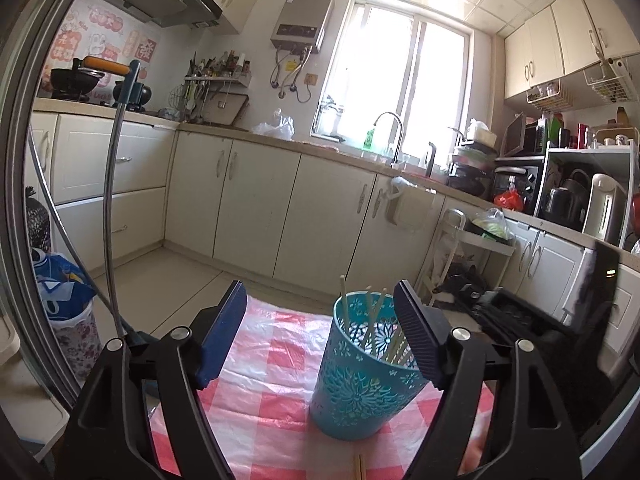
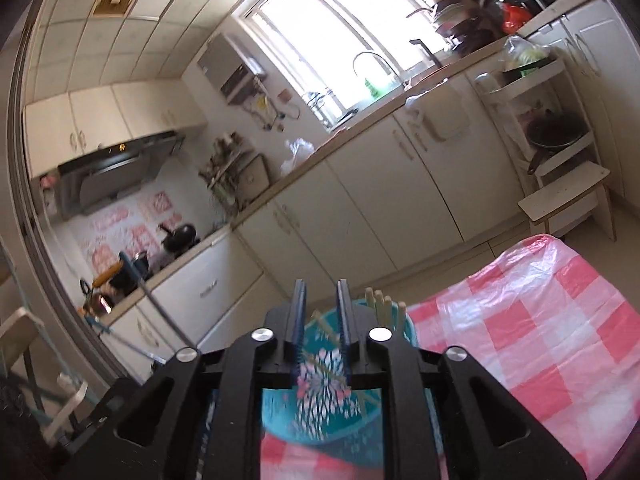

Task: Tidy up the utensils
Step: 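Open the right tool to drop the chopstick into the basket, then bring both open tools back down to the last chopsticks on the cloth, then close the left tool on a chopstick while the right tool closes on the last chopstick, then lift the chopstick with the left tool and carry it over the basket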

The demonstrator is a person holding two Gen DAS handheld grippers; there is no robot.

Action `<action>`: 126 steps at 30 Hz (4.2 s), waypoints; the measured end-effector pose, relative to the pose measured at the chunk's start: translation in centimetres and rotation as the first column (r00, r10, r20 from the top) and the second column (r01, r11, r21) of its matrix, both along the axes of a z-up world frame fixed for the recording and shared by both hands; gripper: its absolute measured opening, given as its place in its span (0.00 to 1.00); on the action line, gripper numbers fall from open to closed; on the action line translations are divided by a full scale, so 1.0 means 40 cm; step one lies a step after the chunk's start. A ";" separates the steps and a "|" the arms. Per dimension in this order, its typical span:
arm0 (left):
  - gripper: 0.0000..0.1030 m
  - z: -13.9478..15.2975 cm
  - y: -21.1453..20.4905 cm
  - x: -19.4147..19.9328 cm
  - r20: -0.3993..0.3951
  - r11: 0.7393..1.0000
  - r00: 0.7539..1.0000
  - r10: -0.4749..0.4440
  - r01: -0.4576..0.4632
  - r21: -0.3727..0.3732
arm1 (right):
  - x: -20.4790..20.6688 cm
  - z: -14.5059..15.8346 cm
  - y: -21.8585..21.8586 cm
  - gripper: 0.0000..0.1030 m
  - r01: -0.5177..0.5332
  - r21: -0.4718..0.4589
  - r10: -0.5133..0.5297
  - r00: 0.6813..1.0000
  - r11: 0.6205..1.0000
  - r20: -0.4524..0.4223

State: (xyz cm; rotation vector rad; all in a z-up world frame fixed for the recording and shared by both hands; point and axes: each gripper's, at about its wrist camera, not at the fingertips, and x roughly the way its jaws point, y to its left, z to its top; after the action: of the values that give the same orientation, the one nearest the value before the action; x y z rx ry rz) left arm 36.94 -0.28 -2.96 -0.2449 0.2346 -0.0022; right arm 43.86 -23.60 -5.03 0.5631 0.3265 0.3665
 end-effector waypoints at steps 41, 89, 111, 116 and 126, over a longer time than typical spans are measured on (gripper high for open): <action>0.92 -0.157 0.008 0.090 -0.389 0.986 0.921 -0.009 0.073 0.150 | -0.163 -0.296 0.134 0.44 -0.303 -0.411 0.065 0.864 0.860 -0.499; 0.04 -0.374 -0.197 0.133 -0.670 0.869 0.683 -0.292 0.482 0.113 | -0.140 -0.286 0.033 0.05 -0.404 -0.557 0.048 0.837 0.726 -0.545; 0.04 -0.330 -0.170 0.109 -0.641 0.828 0.699 -0.318 0.534 0.171 | -0.119 -0.296 0.044 0.05 -0.398 -0.531 0.036 0.824 0.748 -0.566; 0.04 -0.287 -0.180 0.095 -0.580 0.816 0.728 -0.366 0.550 0.176 | -0.120 -0.299 0.052 0.05 -0.409 -0.516 0.053 0.819 0.753 -0.571; 0.04 -0.242 -0.182 0.080 -0.512 0.802 0.747 -0.424 0.572 0.170 | -0.123 -0.308 0.064 0.05 -0.423 -0.514 0.065 0.815 0.746 -0.576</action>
State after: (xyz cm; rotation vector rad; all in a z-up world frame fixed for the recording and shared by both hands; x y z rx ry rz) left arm 40.15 -7.57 -12.66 0.1592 0.7619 -0.4569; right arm 38.94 -21.03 -17.36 -0.0704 1.0351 0.3358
